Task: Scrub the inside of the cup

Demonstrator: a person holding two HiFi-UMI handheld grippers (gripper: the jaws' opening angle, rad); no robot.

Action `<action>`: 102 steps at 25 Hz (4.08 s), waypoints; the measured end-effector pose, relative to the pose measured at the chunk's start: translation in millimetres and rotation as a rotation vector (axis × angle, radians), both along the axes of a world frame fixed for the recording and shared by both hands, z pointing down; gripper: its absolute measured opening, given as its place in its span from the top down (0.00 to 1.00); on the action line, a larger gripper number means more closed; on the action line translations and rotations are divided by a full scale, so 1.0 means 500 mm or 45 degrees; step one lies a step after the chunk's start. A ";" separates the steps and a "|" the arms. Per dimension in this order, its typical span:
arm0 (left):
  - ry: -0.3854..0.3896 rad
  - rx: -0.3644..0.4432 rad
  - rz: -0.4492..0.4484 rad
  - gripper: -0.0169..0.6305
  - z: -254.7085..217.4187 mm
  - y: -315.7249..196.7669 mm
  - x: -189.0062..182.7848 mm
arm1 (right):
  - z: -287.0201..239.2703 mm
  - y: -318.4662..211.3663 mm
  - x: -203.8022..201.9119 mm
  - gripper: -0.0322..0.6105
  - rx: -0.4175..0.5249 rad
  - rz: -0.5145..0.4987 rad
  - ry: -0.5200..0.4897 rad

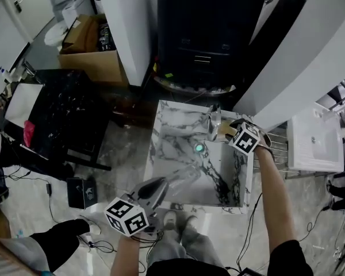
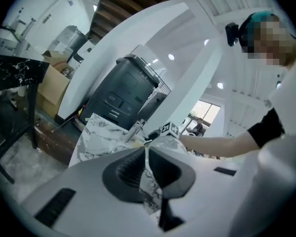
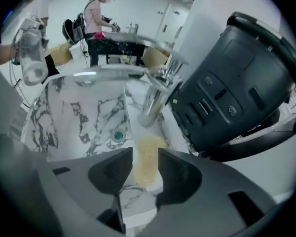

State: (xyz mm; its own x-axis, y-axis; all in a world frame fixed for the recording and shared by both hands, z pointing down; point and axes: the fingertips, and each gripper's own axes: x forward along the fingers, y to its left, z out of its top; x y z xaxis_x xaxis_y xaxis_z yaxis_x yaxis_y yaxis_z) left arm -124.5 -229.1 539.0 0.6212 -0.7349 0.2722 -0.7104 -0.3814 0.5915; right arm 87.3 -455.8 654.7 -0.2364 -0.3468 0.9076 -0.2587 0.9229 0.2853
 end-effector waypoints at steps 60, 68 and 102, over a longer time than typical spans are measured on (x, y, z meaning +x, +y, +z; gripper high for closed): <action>0.159 0.384 0.469 0.93 -0.198 0.062 0.166 | -0.506 0.481 -0.225 0.81 0.101 -0.684 -0.615; 0.390 0.574 0.608 0.93 -0.272 0.110 0.163 | -0.474 0.452 -0.178 0.82 -0.160 -0.536 -0.947; 0.409 0.536 0.683 0.93 -0.260 0.101 0.132 | -0.615 0.553 -0.154 0.82 -0.015 -0.697 -1.015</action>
State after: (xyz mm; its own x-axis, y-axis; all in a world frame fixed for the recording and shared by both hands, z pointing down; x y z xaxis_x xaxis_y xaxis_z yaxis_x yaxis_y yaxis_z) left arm -58.4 -178.8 408.9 0.9245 -0.3114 -0.2197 -0.1809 -0.8660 0.4661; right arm 10.1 -179.3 347.2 -0.9107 0.0024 0.4130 0.0943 0.9748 0.2023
